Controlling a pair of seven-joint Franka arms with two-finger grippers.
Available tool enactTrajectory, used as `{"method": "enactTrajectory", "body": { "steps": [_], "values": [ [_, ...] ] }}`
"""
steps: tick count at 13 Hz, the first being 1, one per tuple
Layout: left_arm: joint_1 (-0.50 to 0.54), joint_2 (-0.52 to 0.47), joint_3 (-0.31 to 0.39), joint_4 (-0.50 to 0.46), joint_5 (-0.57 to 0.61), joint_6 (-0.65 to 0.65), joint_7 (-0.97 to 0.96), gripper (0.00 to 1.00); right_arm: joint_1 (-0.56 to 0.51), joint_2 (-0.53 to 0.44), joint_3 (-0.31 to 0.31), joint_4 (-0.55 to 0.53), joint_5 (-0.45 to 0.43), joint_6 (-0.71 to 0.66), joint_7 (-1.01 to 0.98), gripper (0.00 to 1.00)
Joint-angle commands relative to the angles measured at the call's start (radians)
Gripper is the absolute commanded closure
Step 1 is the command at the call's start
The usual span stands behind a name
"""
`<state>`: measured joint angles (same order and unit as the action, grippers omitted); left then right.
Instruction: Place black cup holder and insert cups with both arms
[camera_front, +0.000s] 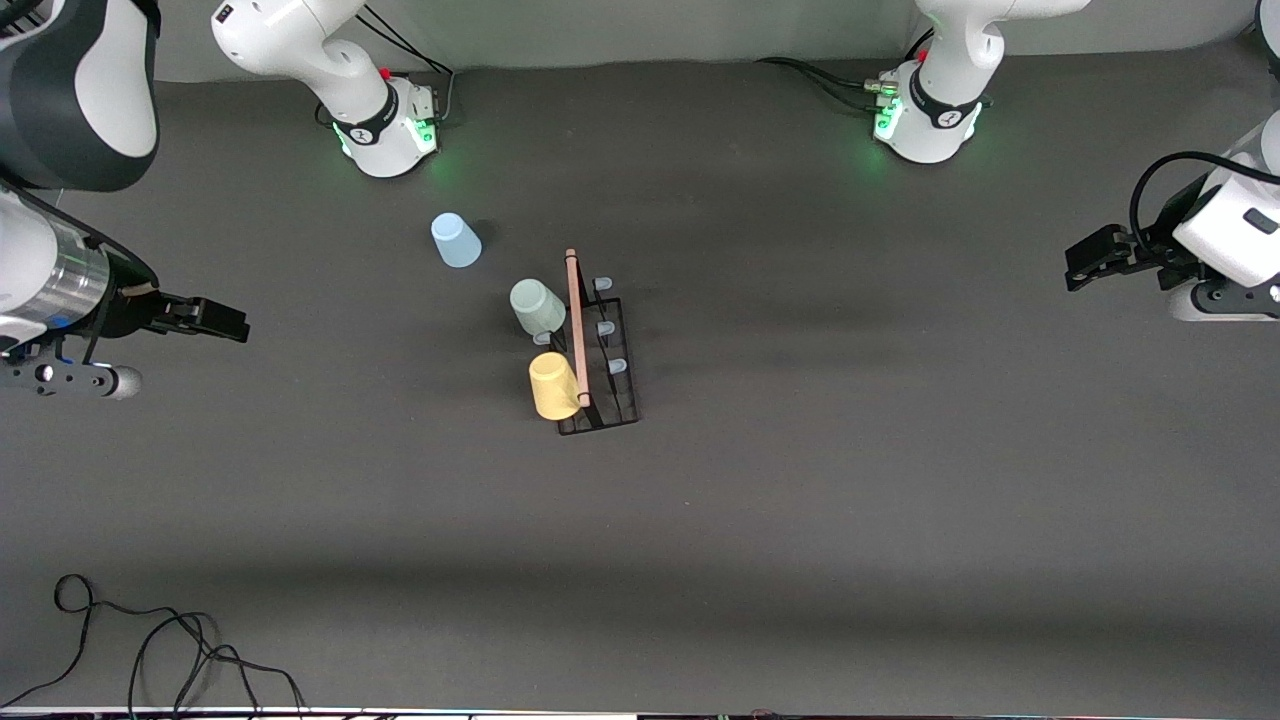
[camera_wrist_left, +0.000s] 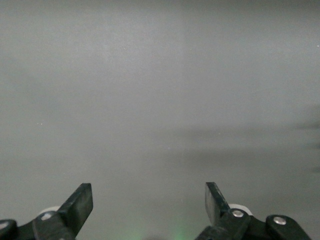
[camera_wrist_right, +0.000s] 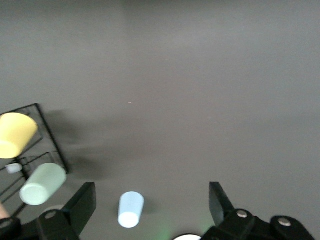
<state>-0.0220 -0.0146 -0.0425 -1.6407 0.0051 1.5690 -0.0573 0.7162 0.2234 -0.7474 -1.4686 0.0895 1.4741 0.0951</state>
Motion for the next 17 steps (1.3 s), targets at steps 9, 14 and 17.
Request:
{"method": "enactTrajectory", "body": {
  "steps": [9,14,17],
  "values": [
    [0.001,-0.022,0.000,-0.010,0.003,-0.006,-0.006,0.00,-0.681,-0.222,0.709,-0.191,-0.125,0.115,-0.022,0.00],
    [0.001,-0.022,0.000,-0.010,0.003,-0.006,-0.006,0.00,-0.686,-0.217,0.704,-0.190,-0.140,0.138,-0.055,0.00],
    [0.001,-0.022,0.000,-0.010,0.003,-0.006,-0.006,0.00,-0.682,-0.217,0.703,-0.193,-0.139,0.138,-0.055,0.00]
  ]
}}
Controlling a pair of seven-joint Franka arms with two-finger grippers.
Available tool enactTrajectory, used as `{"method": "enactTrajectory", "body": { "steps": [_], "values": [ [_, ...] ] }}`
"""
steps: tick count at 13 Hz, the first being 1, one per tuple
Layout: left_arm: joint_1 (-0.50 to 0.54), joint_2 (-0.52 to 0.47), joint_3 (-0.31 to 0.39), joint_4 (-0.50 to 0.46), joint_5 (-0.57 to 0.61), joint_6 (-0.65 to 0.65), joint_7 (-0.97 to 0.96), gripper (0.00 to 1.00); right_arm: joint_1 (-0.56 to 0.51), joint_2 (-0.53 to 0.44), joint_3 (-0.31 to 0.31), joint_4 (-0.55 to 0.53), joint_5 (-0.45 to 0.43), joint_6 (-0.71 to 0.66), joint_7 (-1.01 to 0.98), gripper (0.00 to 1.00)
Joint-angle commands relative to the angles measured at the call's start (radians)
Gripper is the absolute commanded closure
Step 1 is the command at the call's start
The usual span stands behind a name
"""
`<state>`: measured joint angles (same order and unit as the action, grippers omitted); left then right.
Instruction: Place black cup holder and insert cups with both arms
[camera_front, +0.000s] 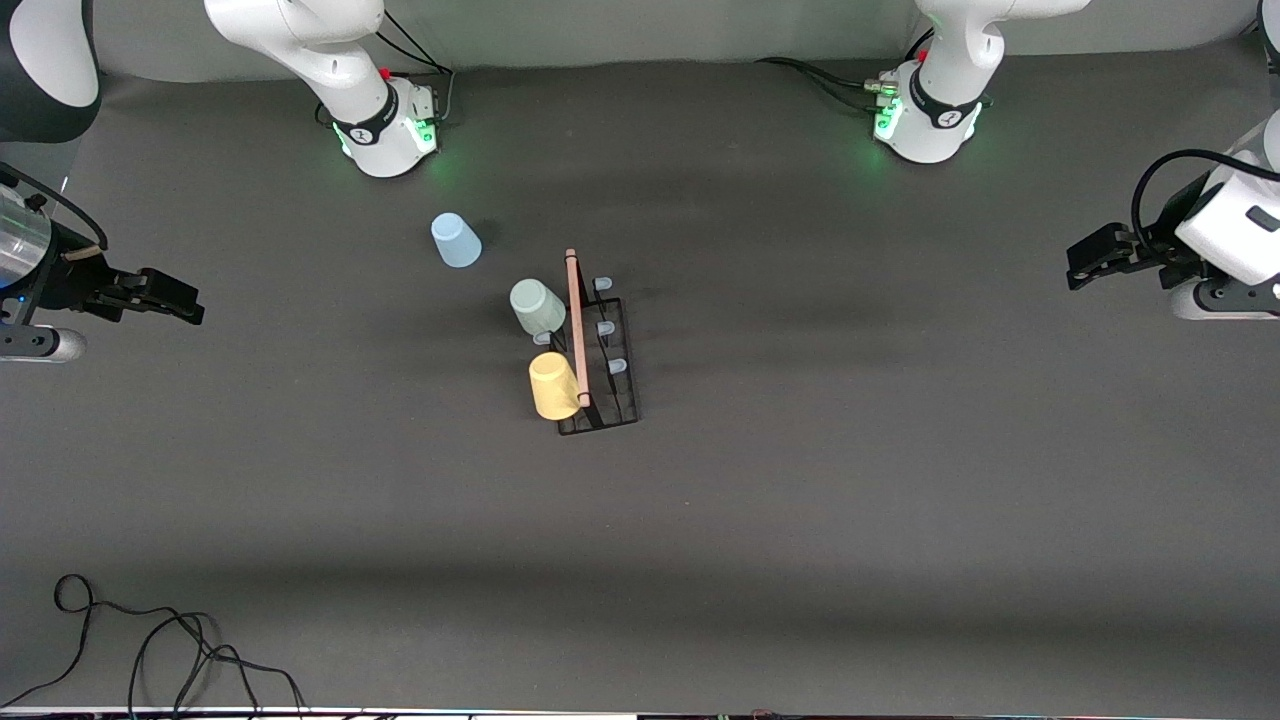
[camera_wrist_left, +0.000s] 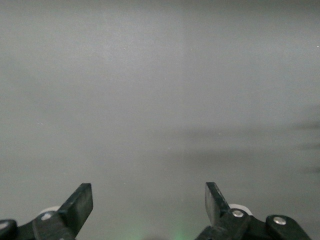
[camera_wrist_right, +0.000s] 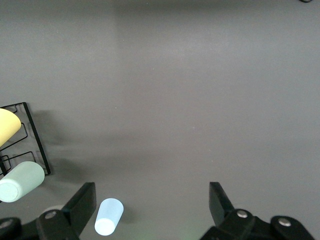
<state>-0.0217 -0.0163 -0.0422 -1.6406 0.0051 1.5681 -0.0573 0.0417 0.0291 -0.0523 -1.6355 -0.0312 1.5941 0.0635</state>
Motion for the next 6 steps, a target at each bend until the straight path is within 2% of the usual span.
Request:
{"method": "enactTrajectory", "body": {
  "steps": [1,6],
  "values": [
    [-0.001,-0.021,-0.001,-0.010,0.003,-0.006,-0.006,0.00,-0.009,-0.023,0.009,-0.026,-0.013,0.017,-0.024,0.00],
    [-0.004,-0.022,-0.001,-0.010,0.003,-0.010,-0.007,0.00,-0.010,-0.023,0.008,-0.026,-0.007,0.018,-0.024,0.00]
  ]
}}
